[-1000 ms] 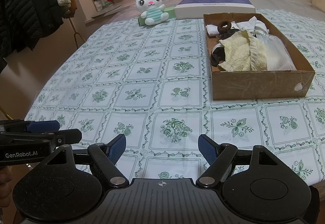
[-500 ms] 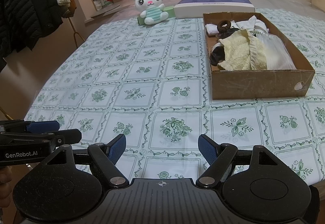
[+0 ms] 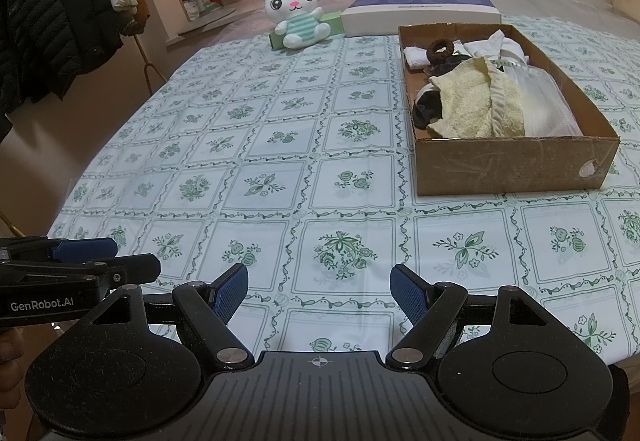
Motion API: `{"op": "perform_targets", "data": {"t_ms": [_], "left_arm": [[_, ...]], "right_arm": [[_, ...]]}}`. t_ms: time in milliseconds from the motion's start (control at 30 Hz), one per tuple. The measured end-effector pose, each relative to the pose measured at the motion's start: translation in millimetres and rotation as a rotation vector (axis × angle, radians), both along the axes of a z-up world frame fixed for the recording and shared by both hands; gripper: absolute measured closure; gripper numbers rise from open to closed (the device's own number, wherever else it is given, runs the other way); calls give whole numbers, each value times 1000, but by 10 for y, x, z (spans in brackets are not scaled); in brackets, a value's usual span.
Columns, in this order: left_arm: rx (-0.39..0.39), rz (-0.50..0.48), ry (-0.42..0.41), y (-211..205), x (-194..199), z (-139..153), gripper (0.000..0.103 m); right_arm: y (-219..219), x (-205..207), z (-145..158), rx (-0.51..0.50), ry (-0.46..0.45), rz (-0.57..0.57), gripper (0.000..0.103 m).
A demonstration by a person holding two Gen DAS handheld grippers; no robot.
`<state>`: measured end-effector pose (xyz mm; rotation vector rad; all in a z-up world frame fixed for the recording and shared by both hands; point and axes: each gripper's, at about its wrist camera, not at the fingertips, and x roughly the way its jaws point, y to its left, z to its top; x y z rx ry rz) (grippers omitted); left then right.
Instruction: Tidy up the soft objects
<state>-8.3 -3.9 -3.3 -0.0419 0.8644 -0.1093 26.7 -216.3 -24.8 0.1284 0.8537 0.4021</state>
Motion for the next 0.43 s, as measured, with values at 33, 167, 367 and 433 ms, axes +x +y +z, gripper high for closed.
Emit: {"op": "perform_targets", "data": {"t_ms": [33,167,367,433], "left_arm": [[0,0,0,1,-1,-3,42],[0,-1,0,1,1,-2,42],[-2,0,-1,1,0,-1,42],[-2,1,0,-13,9,-11,42]], "right_arm": [[0,0,0,0,0,0,25],[-5,2,-5,1,1,0,25],[-17,-4,-18,0,3,-3,25],[-16,0,-16,1,3,-3,25]]}}
